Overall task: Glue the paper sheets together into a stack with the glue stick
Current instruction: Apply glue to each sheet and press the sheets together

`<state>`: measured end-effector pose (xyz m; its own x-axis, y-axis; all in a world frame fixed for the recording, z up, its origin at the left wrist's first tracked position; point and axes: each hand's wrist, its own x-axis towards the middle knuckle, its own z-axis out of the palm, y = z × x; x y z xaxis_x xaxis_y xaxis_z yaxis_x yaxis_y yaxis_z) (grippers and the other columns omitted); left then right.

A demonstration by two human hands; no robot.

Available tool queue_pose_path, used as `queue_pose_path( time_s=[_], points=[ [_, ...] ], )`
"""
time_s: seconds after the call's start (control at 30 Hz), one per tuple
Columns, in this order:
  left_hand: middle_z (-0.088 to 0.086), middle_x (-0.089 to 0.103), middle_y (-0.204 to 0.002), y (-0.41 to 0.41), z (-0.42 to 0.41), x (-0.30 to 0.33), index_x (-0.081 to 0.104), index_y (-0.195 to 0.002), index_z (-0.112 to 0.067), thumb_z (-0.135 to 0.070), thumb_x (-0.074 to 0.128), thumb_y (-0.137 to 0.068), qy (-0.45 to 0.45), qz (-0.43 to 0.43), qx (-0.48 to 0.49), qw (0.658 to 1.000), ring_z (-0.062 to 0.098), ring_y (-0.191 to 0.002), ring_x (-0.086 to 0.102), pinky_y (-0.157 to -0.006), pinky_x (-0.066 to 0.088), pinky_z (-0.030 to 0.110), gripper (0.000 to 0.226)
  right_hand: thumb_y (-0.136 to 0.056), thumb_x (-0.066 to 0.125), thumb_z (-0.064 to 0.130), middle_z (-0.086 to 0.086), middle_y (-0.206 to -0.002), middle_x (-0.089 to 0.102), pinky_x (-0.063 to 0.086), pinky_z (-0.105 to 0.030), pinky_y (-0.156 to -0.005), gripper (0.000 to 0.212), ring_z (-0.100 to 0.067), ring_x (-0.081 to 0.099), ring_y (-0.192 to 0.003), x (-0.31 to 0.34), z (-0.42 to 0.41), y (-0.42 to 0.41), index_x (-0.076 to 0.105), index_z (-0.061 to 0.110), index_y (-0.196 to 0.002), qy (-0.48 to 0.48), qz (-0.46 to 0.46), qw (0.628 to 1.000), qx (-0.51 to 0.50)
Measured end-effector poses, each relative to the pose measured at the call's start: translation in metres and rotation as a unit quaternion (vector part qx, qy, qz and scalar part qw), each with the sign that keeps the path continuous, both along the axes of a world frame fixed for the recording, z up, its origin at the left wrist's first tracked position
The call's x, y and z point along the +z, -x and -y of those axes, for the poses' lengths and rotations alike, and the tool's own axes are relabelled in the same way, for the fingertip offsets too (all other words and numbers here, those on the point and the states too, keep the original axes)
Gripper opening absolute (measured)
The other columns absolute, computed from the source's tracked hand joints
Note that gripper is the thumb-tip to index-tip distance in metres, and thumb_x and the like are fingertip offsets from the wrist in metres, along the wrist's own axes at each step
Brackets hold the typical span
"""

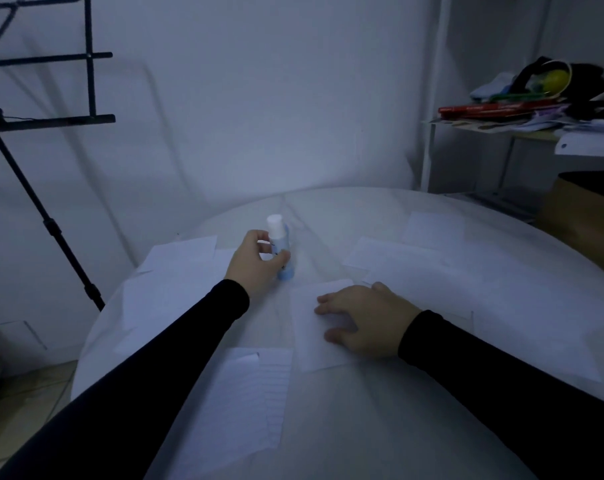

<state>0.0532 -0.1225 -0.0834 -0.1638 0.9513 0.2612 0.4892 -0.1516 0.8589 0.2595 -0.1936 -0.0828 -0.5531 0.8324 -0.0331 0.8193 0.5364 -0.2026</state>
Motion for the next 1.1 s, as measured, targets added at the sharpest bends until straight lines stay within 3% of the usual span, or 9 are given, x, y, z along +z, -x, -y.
queue_pose_path(
  time_s=[0.2,0.37,0.5,0.57,0.63,0.73,0.83,0.97,1.1],
  points=[
    [-0.001,0.064,-0.095,0.01,-0.002,0.002,0.051,-0.102,-0.02,-0.024,0.072,-0.082,0.018,0.002,-0.016,1.0,0.02,-0.08,0.062,-0.074,0.052,0.037,0.03,-0.093,0.053,0.037,0.024,-0.149,0.03,0.011,-0.028,-0.11,0.046,0.001,0.022,-0.139,-0.001,-0.006,-0.009,0.042,0.039,-0.137,0.029,-0.048,0.998,0.032],
    [0.001,0.066,-0.1,0.011,-0.003,0.001,0.053,-0.099,-0.019,-0.028,0.076,-0.078,0.018,-0.015,0.002,1.0,0.02,-0.086,0.064,-0.066,0.047,0.025,0.033,-0.091,0.055,0.031,0.025,-0.148,0.032,0.011,-0.028,-0.11,0.046,0.001,0.025,-0.138,-0.004,-0.012,-0.007,0.045,0.04,-0.135,0.034,-0.062,0.996,0.046],
    [-0.003,0.058,-0.109,0.01,0.008,0.007,0.05,-0.117,-0.02,-0.034,0.082,-0.071,0.013,0.009,0.011,1.0,0.014,-0.09,0.061,-0.061,0.044,0.02,0.058,-0.091,0.056,0.029,0.025,-0.147,0.032,0.009,-0.032,-0.113,0.044,0.002,0.024,-0.139,-0.007,-0.015,-0.008,0.046,0.039,-0.133,0.037,-0.07,0.996,0.05],
    [-0.003,0.051,-0.104,0.012,0.017,0.007,0.05,-0.116,-0.024,-0.04,0.08,-0.072,-0.034,-0.031,0.071,0.996,0.014,-0.082,0.054,-0.061,0.039,0.019,0.055,-0.092,0.056,0.03,0.021,-0.147,0.035,0.011,-0.032,-0.114,0.042,0.001,0.023,-0.14,-0.008,-0.016,-0.009,0.048,0.037,-0.132,0.023,-0.079,0.995,0.059],
    [-0.002,0.051,-0.091,0.01,0.029,0.008,0.054,-0.102,-0.026,-0.038,0.077,-0.076,-0.126,-0.083,0.084,0.985,0.014,-0.072,0.048,-0.062,0.038,0.02,0.036,-0.091,0.057,0.036,0.015,-0.143,0.044,0.019,-0.035,-0.115,0.039,-0.004,0.033,-0.137,-0.004,-0.02,-0.016,0.054,0.032,-0.129,-0.022,-0.127,0.991,0.038],
    [-0.007,0.061,-0.077,0.002,0.044,0.009,0.061,-0.085,-0.03,-0.037,0.074,-0.077,-0.17,-0.187,-0.085,0.964,0.009,-0.069,0.055,-0.067,0.042,0.017,0.017,-0.088,0.056,0.048,0.01,-0.134,0.053,0.03,-0.039,-0.108,0.039,-0.014,0.045,-0.127,0.006,-0.03,-0.04,0.057,0.031,-0.123,-0.107,-0.115,0.984,-0.08],
    [-0.016,0.067,-0.097,-0.013,0.053,0.003,0.068,-0.093,-0.034,-0.04,0.077,-0.076,-0.062,-0.294,-0.234,0.925,0.001,-0.091,0.059,-0.078,0.04,0.007,0.02,-0.083,0.054,0.058,0.008,-0.136,0.05,0.029,-0.039,-0.104,0.049,-0.017,0.045,-0.126,0.005,-0.035,-0.066,0.054,0.032,-0.125,-0.106,-0.004,0.971,-0.212],
    [-0.022,0.062,-0.113,-0.023,0.055,-0.002,0.069,-0.106,-0.032,-0.043,0.076,-0.076,-0.005,-0.323,-0.248,0.913,-0.007,-0.106,0.052,-0.096,0.034,0.006,0.033,-0.081,0.055,0.063,0.008,-0.132,0.054,0.029,-0.038,-0.104,0.053,-0.016,0.048,-0.124,-0.005,-0.036,-0.075,0.059,0.029,-0.121,-0.076,-0.031,0.96,-0.266],
    [-0.019,0.061,-0.112,-0.027,0.054,0.004,0.069,-0.104,-0.033,-0.051,0.073,-0.076,0.019,-0.373,-0.227,0.9,-0.001,-0.104,0.053,-0.095,0.038,0.015,0.033,-0.085,0.054,0.057,0.008,-0.128,0.058,0.036,-0.035,-0.102,0.044,-0.016,0.051,-0.12,-0.006,-0.039,-0.072,0.062,0.028,-0.117,-0.104,-0.016,0.963,-0.25]
  ],
)
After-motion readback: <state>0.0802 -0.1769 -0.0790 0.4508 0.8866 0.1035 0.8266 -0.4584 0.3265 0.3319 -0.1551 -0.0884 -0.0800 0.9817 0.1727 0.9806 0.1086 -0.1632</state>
